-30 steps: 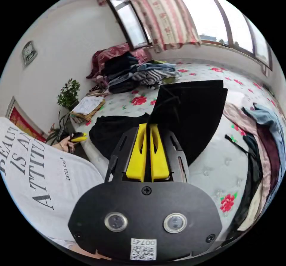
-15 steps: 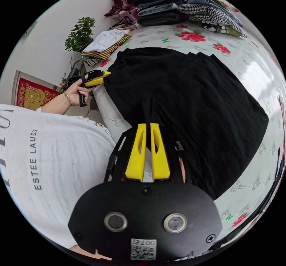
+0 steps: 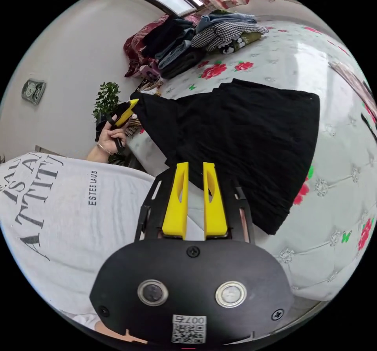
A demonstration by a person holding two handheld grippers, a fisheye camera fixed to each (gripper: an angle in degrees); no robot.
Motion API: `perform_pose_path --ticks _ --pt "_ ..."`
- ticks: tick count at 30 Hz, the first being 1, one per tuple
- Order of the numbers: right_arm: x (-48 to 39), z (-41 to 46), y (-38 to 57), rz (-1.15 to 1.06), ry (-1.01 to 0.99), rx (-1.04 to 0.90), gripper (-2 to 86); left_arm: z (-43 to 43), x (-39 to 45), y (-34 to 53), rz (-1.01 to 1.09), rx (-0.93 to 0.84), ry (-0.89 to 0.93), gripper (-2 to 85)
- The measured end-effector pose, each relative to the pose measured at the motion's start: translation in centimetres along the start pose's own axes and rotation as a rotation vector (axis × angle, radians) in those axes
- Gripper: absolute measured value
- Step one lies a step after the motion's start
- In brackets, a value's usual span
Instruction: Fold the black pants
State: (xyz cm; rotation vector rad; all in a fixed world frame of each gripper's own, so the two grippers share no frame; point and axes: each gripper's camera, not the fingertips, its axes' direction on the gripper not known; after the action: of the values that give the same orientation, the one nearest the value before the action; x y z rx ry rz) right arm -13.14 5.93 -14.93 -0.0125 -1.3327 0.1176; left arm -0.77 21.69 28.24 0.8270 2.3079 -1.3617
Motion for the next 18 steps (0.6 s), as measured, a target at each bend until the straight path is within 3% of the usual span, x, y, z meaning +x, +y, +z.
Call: perform_pose_path --ticks 5,7,10,13,18 --pt "4.5 -6.1 2.8 0.178 0.049 0.179 8.3 12.6 14.3 0.3 0.554 -0.373 0.197 3.9" --pt "6.1 -7.1 3.6 0.247 0.037 0.209 8.5 18.0 16.3 2.6 0.604 -0.525 0.277 6.1" --pt "8.1 -8.3 4.9 0.331 0.019 0.246 8.8 25.1 15.9 7.2 0.518 -0.754 0.320 8.5" --pt "9.8 -9.4 6.1 0.393 -0.007 0.276 9.1 25.7 13.6 9.5 0.481 -0.768 0.220 9.5" --pt "13.0 -10.1 6.8 0.472 -0.064 0.265 9.9 20.7 7.4 8.4 0.369 -0.629 -0.042 9.3"
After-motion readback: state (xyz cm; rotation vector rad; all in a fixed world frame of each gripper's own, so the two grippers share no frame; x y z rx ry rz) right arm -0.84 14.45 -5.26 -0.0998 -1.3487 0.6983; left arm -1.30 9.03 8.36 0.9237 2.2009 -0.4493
